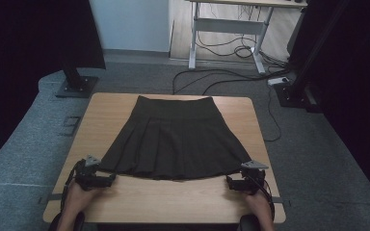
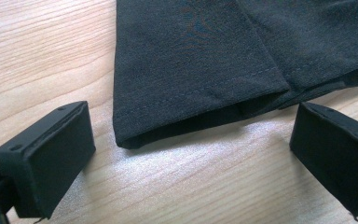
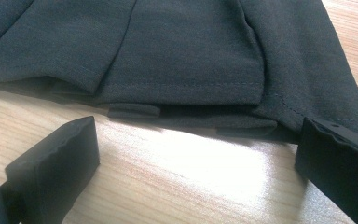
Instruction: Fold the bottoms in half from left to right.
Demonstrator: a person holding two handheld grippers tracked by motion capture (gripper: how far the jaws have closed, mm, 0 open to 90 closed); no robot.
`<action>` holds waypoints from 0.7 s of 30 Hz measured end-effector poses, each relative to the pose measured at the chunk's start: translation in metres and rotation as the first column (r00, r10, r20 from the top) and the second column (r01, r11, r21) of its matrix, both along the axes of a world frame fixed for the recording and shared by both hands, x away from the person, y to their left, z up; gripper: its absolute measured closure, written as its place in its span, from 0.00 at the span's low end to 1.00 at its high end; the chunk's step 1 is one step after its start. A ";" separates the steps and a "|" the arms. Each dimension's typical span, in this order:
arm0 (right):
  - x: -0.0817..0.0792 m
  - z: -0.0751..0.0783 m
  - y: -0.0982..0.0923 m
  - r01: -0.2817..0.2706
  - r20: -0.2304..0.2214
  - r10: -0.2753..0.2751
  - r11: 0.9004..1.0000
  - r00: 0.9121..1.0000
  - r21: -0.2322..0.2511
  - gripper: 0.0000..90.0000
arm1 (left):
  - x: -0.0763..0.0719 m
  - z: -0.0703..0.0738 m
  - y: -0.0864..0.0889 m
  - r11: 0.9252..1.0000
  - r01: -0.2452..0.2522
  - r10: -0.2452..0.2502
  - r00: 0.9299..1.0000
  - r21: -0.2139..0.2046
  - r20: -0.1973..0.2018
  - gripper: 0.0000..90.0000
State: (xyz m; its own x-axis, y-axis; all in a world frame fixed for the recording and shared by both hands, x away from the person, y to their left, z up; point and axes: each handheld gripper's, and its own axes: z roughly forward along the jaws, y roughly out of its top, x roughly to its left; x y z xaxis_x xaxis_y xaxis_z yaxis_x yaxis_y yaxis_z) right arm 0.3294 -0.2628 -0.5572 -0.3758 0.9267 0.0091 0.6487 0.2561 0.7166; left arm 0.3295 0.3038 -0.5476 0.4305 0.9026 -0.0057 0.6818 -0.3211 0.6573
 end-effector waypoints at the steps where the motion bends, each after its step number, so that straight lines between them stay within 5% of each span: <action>1: 0.000 0.000 0.000 -0.001 0.000 0.001 1.000 1.000 0.000 0.00 | 0.000 0.000 0.000 1.000 0.001 -0.001 1.000 0.000 0.000 0.00; 21: 0.001 0.000 -0.001 -0.015 0.000 0.015 1.000 1.000 0.000 0.00 | 0.000 0.000 0.000 1.000 0.014 -0.014 1.000 0.000 0.000 0.00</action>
